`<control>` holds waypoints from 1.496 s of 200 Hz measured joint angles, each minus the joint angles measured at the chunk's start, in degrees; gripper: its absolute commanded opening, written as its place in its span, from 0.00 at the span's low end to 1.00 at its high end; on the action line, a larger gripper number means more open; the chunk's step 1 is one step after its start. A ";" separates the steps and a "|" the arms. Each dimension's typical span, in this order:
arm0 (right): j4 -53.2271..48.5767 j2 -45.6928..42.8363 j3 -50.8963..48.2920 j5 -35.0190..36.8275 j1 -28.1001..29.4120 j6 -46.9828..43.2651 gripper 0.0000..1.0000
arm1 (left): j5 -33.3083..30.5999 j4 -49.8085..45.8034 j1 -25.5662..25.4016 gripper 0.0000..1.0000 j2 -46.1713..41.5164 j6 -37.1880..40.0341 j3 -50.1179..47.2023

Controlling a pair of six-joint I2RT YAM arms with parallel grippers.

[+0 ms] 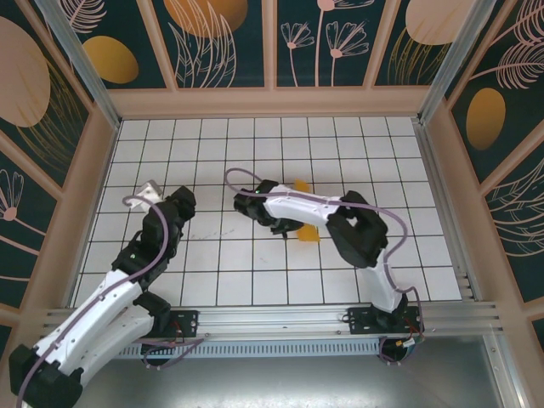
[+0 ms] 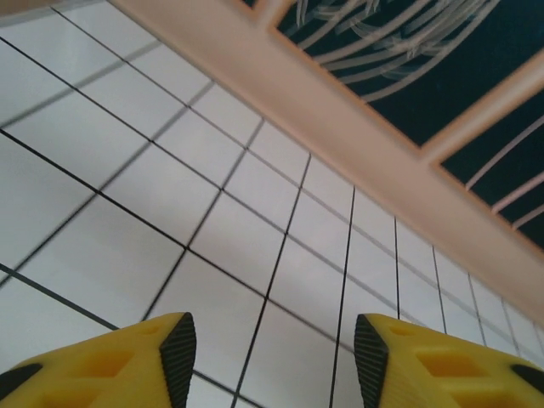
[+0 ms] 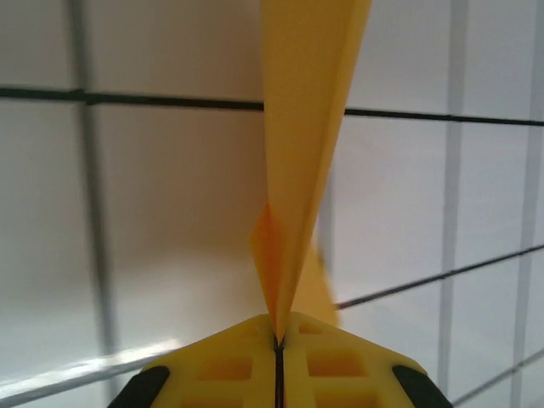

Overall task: Fold a paper plane with a square sheet of paper (pick it up from the middle)
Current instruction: Turn over the paper at the center of the table, then third fold the triangle at the center of the table.

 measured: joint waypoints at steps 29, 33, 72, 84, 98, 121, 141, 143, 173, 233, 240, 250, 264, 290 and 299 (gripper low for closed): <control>8.85 1.95 1.11 -8.52 1.01 -4.02 0.31 | -1.99 -0.33 0.00 0.56 -2.49 0.02 -0.87; 10.88 1.33 0.50 -9.99 0.94 -4.20 0.34 | -1.97 -0.37 0.00 0.56 -2.32 0.02 -0.87; 36.06 -18.43 -21.64 -25.42 -2.19 -5.01 0.46 | -0.59 -0.31 0.00 0.57 1.14 0.72 -0.87; 45.00 -26.40 -29.90 -29.42 -4.72 -3.72 0.35 | 0.96 -0.07 0.00 0.57 2.38 1.18 -0.85; 53.94 -33.05 -37.88 -33.38 -7.89 -1.99 0.25 | 3.69 0.98 0.04 0.57 4.22 2.14 -0.83; 65.81 -36.28 -47.63 -38.95 -12.37 0.92 0.17 | 10.38 3.65 0.04 0.58 9.01 3.48 -0.39; 70.40 -34.99 -52.02 -41.18 -13.53 2.84 0.16 | 17.11 5.14 0.04 0.58 15.26 4.28 1.51; 70.75 -34.82 -52.33 -41.31 -13.53 3.19 0.16 | 17.94 5.27 0.04 0.58 15.91 4.42 1.79; 75.65 -31.26 -54.60 -41.44 -13.64 6.99 0.13 | 29.31 7.17 0.04 0.56 25.75 5.51 6.60; 87.95 -27.87 -60.50 -39.54 -10.71 19.37 0.15 | 47.50 10.43 0.04 0.49 42.95 6.08 16.31; 87.97 -27.87 -60.50 -39.26 -10.01 19.85 0.16 | 49.09 10.88 0.04 0.49 44.81 6.08 17.49; 88.04 -28.00 -60.50 -39.08 -9.35 20.17 0.17 | 51.32 11.47 0.02 0.48 47.56 6.08 19.26; 87.45 -29.22 -60.50 -38.62 -8.90 20.15 0.19 | 53.70 11.96 -0.22 0.45 50.86 6.08 21.57; 84.70 -37.03 -61.22 -35.87 -9.27 19.69 0.23 | 57.07 12.37 -1.14 0.42 56.33 6.08 25.16; 84.46 -40.22 -62.03 -35.47 -9.88 19.30 0.25 | 57.92 12.31 -1.62 0.41 58.21 6.08 26.34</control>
